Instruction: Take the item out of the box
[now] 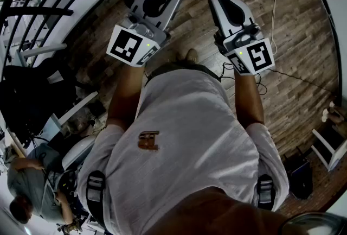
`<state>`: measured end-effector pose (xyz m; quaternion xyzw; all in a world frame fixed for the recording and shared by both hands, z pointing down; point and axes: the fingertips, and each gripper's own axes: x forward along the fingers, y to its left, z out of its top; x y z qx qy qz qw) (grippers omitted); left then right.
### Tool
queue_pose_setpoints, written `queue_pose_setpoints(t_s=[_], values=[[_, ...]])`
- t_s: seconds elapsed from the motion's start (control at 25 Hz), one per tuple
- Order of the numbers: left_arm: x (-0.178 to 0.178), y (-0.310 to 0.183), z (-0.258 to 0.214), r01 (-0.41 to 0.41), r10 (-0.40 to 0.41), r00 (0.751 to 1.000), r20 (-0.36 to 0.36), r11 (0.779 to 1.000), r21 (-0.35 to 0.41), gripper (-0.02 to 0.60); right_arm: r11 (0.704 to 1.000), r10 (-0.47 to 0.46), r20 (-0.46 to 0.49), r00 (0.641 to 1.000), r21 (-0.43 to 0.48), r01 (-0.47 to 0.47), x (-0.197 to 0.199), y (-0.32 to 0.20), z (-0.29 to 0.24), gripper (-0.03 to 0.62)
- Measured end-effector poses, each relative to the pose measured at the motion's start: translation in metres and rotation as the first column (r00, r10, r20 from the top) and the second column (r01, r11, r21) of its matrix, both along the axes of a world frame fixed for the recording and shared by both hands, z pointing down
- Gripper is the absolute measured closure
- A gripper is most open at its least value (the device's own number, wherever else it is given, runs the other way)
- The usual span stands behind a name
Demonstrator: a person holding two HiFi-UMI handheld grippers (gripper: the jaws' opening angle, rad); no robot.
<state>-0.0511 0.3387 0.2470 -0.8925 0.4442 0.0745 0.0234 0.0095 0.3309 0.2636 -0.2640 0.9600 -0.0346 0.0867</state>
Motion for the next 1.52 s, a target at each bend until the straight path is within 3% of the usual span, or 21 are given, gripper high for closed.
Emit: queue_pose_setpoints(t_s=[1.0, 1.36, 1.52], values=[[0.058, -0.056, -0.005, 0.070, -0.070, 0.998, -0.007, 0.997, 0.028, 0.558, 0.995, -0.089, -0.017, 0.996, 0.040, 0.090, 0.059, -0.045, -0.005, 0.563], [0.051, -0.094, 0.004, 0.071, -0.071, 0.997, -0.006, 0.997, 0.027, 0.558, 0.995, -0.095, -0.002, 0.995, 0.040, 0.095, 0.052, -0.080, 0.000, 0.562], [0.043, -0.128, 0.010, 0.058, -0.058, 0.998, -0.018, 0.998, 0.029, 0.558, 0.996, -0.083, -0.040, 0.996, 0.034, 0.084, 0.044, -0.111, 0.011, 0.563]])
